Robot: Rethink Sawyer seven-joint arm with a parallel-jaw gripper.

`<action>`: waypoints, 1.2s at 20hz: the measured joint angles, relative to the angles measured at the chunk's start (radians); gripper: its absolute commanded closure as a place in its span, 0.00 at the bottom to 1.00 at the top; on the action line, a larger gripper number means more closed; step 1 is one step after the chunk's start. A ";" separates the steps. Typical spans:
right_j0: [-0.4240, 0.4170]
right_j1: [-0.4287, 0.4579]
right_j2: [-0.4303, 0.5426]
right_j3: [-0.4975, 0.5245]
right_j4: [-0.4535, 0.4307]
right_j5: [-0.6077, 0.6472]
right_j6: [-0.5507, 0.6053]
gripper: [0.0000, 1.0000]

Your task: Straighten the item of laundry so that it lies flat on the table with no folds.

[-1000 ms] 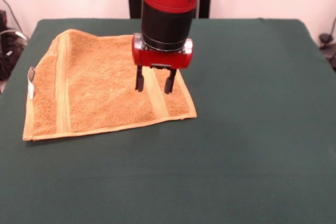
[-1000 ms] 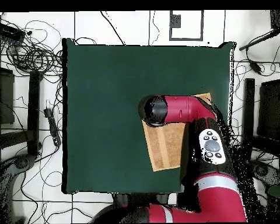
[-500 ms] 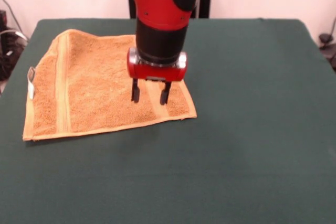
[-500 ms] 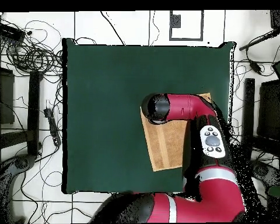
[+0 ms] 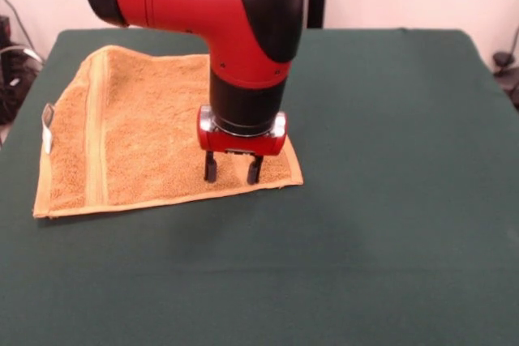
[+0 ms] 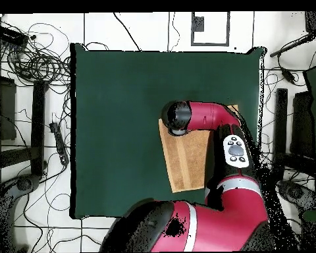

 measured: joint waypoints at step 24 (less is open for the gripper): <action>0.045 0.049 -0.057 -0.092 0.061 0.108 0.000 0.00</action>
